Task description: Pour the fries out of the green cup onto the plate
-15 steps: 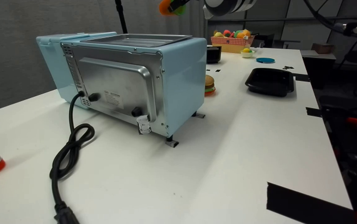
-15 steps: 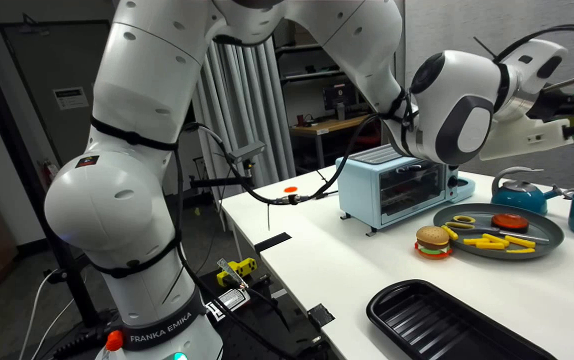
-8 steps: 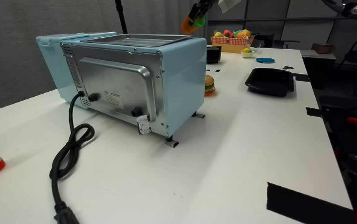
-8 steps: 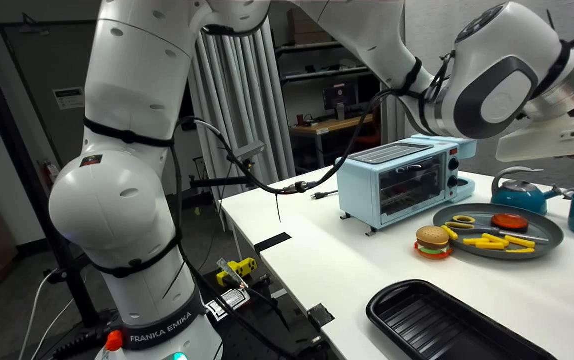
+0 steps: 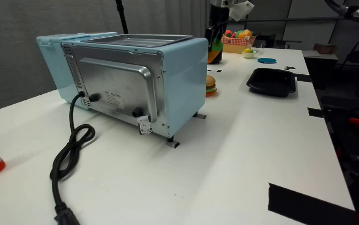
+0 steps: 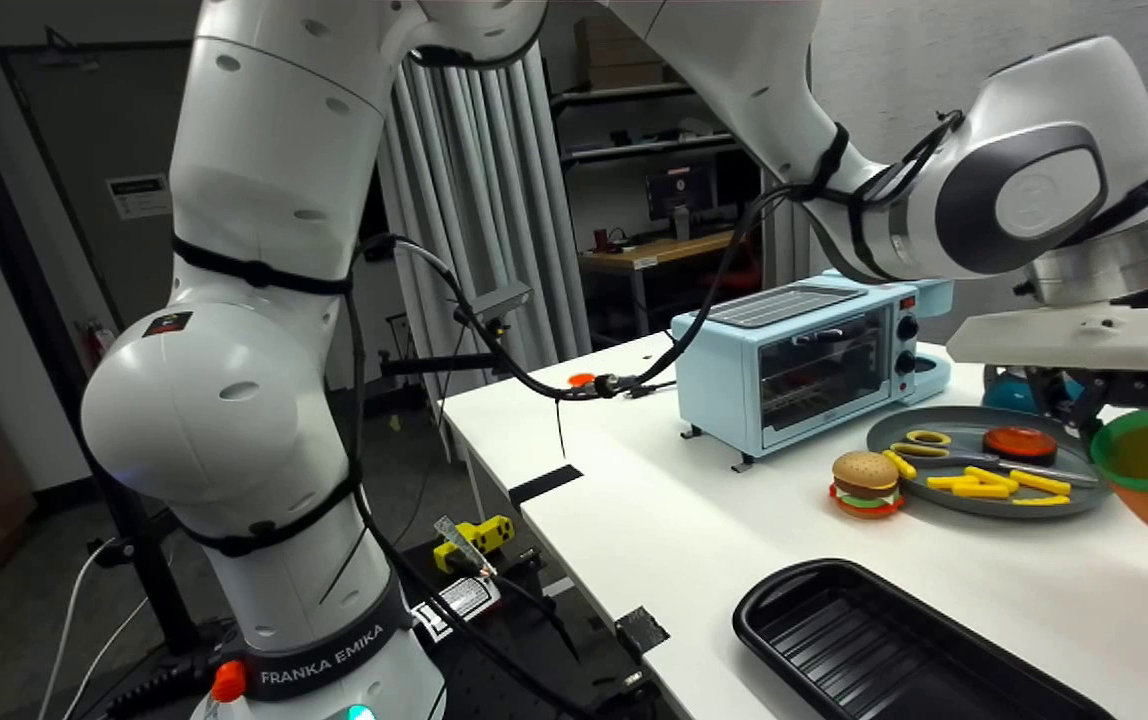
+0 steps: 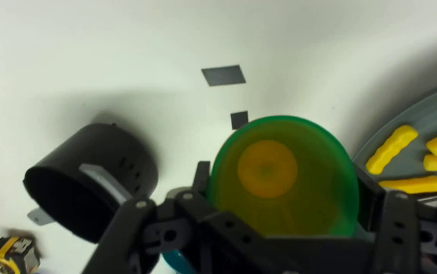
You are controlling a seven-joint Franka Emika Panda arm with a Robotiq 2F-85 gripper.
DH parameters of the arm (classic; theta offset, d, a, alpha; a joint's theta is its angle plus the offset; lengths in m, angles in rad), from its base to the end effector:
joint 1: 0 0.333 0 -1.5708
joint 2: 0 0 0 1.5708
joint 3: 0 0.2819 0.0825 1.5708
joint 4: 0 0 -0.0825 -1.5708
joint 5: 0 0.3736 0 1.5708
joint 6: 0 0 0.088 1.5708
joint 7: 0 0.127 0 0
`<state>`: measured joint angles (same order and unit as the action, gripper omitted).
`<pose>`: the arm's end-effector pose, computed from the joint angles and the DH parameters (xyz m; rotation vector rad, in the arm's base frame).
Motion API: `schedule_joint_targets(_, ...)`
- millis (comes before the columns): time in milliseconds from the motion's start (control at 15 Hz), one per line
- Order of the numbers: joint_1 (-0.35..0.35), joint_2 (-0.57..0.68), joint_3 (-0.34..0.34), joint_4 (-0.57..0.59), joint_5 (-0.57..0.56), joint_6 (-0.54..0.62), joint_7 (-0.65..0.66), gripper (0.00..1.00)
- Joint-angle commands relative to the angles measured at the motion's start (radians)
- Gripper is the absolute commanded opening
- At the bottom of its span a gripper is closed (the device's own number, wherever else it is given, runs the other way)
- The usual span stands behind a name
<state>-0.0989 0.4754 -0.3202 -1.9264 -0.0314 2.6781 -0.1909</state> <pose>0.5850 -0.2511 0.2415 2.8751 -0.2117 0.3445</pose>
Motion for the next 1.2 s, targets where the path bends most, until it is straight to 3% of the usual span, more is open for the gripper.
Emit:
schedule_joint_targets(0, -0.047, -0.001, 0.058, 0.038, -0.032, -0.142, 0.043, 0.58)
schedule_joint_targets(467, -0.110, 0.069, 0.118, 0.127, 0.018, -0.391, 0.064, 0.58)
schedule_joint_targets(800, -0.134, 0.116, 0.140, 0.196, 0.028, -0.482, 0.080, 0.58)
schedule_joint_targets(867, -0.137, 0.120, 0.143, 0.208, 0.028, -0.494, 0.080, 0.96)
schedule_joint_targets(1133, -0.133, 0.121, 0.147, 0.218, 0.015, -0.475, 0.086, 1.00)
